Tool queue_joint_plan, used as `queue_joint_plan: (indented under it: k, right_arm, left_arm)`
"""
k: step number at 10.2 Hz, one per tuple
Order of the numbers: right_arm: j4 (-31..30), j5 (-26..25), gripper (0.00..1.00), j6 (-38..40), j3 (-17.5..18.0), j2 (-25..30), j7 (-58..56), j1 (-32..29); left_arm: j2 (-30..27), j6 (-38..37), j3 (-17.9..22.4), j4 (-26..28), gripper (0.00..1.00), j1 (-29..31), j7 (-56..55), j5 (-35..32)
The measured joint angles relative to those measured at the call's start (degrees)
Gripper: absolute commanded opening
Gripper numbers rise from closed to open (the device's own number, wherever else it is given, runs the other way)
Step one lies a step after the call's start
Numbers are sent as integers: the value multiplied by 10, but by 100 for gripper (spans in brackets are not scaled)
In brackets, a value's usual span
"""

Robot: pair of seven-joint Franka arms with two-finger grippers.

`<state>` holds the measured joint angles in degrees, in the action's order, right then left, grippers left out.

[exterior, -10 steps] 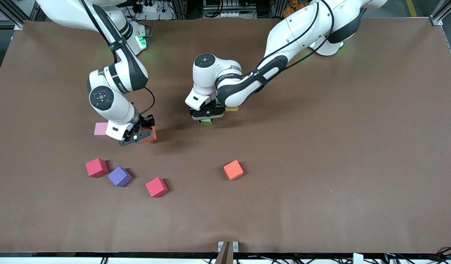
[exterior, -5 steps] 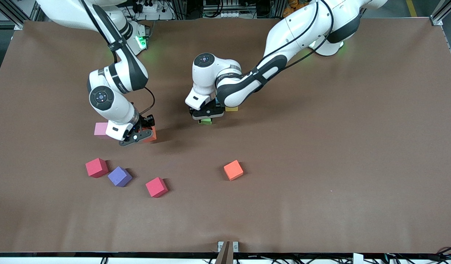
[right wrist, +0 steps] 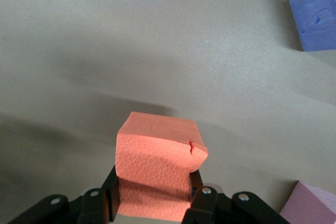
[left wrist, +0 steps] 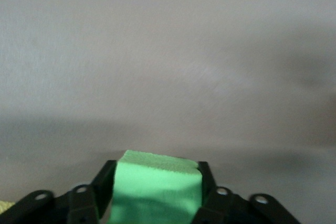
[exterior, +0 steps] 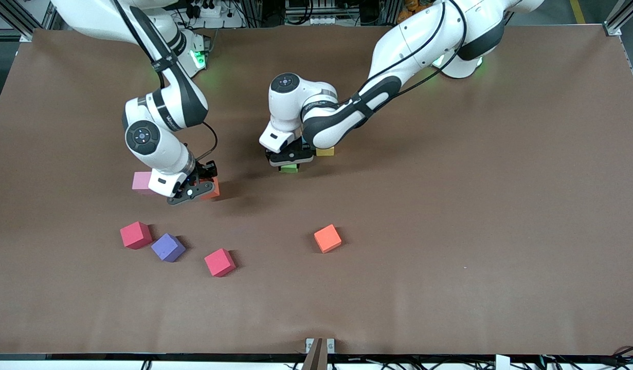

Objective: Form number 2 with 11 blocks

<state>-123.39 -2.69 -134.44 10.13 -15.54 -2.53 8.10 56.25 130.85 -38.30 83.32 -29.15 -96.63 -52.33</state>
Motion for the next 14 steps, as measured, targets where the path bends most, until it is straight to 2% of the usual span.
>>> queue_joint_plan:
  k: [5,6,7,14]
  right_arm:
    - [0,0,0,0,0,0,0,0]
    - [0,0,0,0,0,0,0,0]
    - [0,0,0,0,0,0,0,0]
    - [1,0,0,0,0,0,0,0]
  left_arm:
    - [18,0,-1,2,92,-1,-1,-5]
    - [18,0,-1,2,93,-1,-1,-5]
    - [18,0,-1,1,100,-1,-1,-5]
    - [18,0,0,-7,100,2,32,-5]
